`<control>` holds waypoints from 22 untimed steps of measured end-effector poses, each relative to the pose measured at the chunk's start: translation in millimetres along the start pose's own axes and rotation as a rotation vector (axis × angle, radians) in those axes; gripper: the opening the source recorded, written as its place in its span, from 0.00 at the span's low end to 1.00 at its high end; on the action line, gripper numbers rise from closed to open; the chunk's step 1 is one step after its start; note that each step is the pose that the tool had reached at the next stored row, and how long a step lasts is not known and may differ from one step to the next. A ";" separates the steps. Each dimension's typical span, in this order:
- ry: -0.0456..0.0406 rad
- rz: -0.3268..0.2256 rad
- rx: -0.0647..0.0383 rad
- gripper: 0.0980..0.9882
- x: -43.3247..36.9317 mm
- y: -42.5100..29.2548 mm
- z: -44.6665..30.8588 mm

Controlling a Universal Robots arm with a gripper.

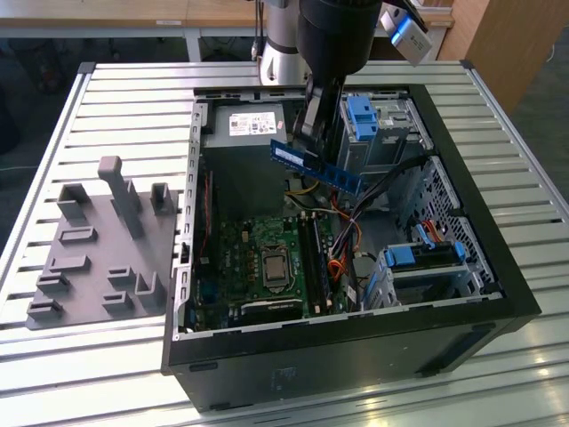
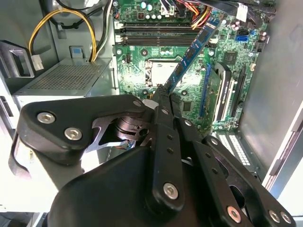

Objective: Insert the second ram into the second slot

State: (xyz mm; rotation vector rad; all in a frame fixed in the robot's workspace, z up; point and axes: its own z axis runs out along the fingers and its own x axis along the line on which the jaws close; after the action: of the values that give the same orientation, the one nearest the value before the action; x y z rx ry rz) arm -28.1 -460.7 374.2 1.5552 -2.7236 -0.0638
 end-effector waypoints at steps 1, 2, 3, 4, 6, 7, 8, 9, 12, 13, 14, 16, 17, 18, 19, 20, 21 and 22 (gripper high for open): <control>0.0000 0.002 0.000 0.04 0.0 0.0 0.0; -0.0001 0.004 0.000 0.04 0.0 0.0 0.0; -0.0002 0.006 0.000 0.04 0.0 0.0 0.0; -0.0003 0.008 0.000 0.04 0.0 0.0 0.0; -0.0005 0.013 0.000 0.04 0.0 0.0 0.0; -0.0005 0.015 0.000 0.04 0.0 0.0 0.0; -0.0006 0.018 0.000 0.04 0.0 0.0 0.0; -0.0008 0.022 0.000 0.04 0.0 0.0 0.0; -0.0013 0.035 0.001 0.04 0.0 0.0 0.0; -0.0014 0.038 0.001 0.04 0.0 0.0 0.0; -0.0015 0.041 0.001 0.04 0.0 0.0 0.0; -0.0018 0.047 0.001 0.04 0.0 0.0 0.0; -0.0019 0.050 0.001 0.04 0.0 0.0 0.0; -0.0020 0.053 0.001 0.04 0.0 0.0 0.0; -0.0020 0.056 0.001 0.04 0.0 0.0 0.0; -0.0022 0.059 0.001 0.04 0.0 0.0 0.0; -0.0022 0.061 0.001 0.04 0.0 0.0 0.0; -0.0023 0.064 0.001 0.04 0.0 0.0 0.0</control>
State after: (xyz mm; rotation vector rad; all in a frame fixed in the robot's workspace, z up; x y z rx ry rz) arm -28.1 -460.7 374.2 1.4678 -2.7731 -0.0639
